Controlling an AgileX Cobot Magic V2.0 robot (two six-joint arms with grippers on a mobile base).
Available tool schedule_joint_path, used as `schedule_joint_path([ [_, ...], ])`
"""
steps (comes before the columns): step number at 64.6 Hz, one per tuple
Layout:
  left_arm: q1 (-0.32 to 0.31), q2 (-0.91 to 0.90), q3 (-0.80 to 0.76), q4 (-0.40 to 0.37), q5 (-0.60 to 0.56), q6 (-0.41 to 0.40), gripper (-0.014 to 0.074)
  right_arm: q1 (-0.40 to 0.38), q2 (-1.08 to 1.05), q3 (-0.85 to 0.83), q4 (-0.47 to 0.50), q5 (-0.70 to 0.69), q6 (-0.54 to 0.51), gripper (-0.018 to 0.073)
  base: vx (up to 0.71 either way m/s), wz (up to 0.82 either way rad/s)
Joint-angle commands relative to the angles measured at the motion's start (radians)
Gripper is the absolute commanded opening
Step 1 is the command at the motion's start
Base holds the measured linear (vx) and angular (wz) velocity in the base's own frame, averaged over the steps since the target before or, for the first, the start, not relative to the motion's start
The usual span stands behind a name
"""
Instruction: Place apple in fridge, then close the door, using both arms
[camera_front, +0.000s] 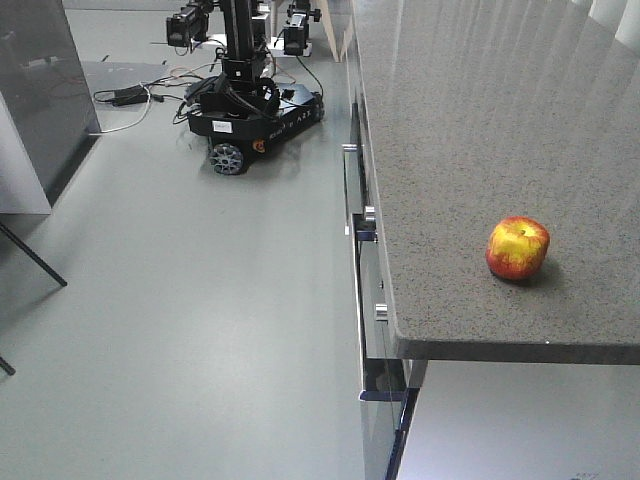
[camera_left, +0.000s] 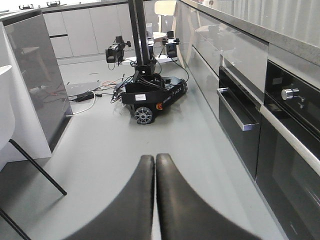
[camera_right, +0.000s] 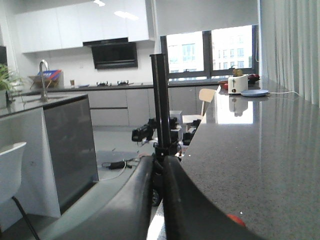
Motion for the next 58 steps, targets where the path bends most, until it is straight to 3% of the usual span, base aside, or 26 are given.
schedule_joint_path([
  [1, -0.003, -0.015, 0.029, 0.000, -0.079, -0.001, -0.0006, -0.003, 0.123, -0.110, -0.041, 0.022, 0.003, 0.0158, 0.00, 0.00],
  [16, -0.003, -0.015, 0.029, 0.000, -0.079, -0.001, -0.0006, -0.003, 0.334, -0.238, -0.054, 0.051, 0.034, 0.0532, 0.00, 0.00],
  [24, -0.003, -0.015, 0.029, 0.000, -0.079, -0.001, -0.0006, -0.003, 0.388, -0.239, -0.068, -0.005, 0.027, 0.0671, 0.00, 0.00],
  [32, -0.003, -0.015, 0.029, 0.000, -0.079, -0.001, -0.0006, -0.003, 0.417, -0.239, -0.087, -0.025, 0.024, 0.0709, 0.00, 0.00],
  [44, -0.003, -0.015, 0.029, 0.000, -0.079, -0.001, -0.0006, -0.003, 0.418, -0.239, -0.208, -0.002, -0.006, 0.0704, 0.00, 0.00],
  [58, -0.003, -0.015, 0.029, 0.000, -0.079, -0.001, -0.0006, -0.003, 0.453, -0.282, -0.219, -0.044, 0.026, 0.0695, 0.00, 0.00],
])
